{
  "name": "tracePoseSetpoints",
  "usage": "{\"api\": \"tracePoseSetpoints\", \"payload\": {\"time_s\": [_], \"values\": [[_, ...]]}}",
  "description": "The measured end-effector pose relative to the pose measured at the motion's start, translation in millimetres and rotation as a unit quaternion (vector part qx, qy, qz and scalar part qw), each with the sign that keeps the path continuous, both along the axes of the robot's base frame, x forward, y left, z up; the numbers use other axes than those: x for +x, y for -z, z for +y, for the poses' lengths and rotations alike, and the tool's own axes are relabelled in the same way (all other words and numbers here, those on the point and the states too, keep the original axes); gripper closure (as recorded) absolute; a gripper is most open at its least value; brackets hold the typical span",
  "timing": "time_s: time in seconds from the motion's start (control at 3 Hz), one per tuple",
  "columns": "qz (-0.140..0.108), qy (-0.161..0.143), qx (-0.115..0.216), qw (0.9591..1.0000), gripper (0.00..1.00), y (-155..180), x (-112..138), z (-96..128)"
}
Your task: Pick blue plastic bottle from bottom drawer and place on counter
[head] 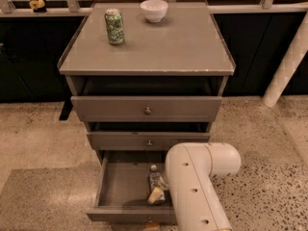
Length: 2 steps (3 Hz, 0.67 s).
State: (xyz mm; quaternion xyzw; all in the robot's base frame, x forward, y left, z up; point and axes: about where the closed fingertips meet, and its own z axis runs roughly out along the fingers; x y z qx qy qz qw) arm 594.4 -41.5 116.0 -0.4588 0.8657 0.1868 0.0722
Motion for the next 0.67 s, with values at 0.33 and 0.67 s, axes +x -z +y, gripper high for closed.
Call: {"api": "tracePoseSetpoints", "payload": {"time_s": [0.33,0.67], "values": [[0.000,0.000,0.000,1.0000,0.40,0.0,-0.1,0.0],[0.000,0.000,0.000,1.0000,0.64,0.1,-0.1,0.0]]}}
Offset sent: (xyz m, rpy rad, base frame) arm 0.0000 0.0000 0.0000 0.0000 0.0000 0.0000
